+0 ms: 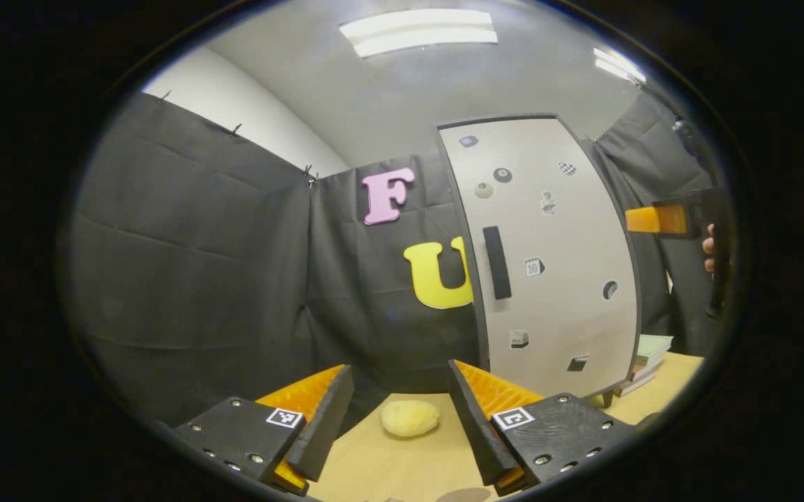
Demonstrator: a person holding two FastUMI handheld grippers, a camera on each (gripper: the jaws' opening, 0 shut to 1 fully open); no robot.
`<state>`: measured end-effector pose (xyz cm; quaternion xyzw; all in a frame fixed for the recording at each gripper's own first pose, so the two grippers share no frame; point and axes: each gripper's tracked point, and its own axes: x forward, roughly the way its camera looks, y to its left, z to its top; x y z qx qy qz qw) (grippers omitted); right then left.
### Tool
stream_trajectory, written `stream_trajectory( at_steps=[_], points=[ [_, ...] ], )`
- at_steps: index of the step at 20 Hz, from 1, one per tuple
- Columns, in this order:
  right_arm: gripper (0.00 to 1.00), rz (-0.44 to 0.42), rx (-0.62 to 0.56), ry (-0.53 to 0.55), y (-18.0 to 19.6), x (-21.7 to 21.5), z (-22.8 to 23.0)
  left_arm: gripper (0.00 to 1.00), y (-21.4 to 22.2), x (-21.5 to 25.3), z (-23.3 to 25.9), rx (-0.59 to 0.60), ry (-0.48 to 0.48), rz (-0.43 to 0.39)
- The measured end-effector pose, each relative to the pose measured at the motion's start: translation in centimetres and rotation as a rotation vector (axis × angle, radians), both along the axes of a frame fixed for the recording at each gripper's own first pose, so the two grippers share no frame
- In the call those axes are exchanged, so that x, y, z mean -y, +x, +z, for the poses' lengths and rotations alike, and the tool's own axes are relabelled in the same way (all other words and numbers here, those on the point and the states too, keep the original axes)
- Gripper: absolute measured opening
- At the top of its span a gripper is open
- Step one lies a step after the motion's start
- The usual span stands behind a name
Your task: Open the cabinet door with the right hand, grasp the bottle in the cabinet with the left hand and place it on the coaster, then close the cabinet door with the right hand.
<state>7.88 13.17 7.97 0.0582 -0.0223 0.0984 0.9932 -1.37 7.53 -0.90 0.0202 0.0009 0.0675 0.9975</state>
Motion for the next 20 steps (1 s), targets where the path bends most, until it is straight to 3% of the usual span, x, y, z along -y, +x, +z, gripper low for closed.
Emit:
stream_trajectory(
  at_steps=[8,15,16,20],
  points=[
    [0.98,0.116,0.007,0.000,3.8,-9.8,1.6,0.80,-1.2,-7.8,-2.3,-0.037,-0.002,0.092],
    [0.96,0.153,-0.025,-0.022,7.0,-16.8,1.2,0.80,-3.5,-14.8,-3.7,-0.049,-0.011,0.189],
    [0.98,0.153,-0.030,-0.027,7.4,-17.4,1.0,0.83,-3.8,-15.8,-3.8,-0.047,-0.009,0.204],
    [0.97,0.153,-0.065,-0.059,9.3,-19.8,0.0,0.80,-4.9,-18.8,-5.3,-0.068,-0.019,0.255]
  ],
)
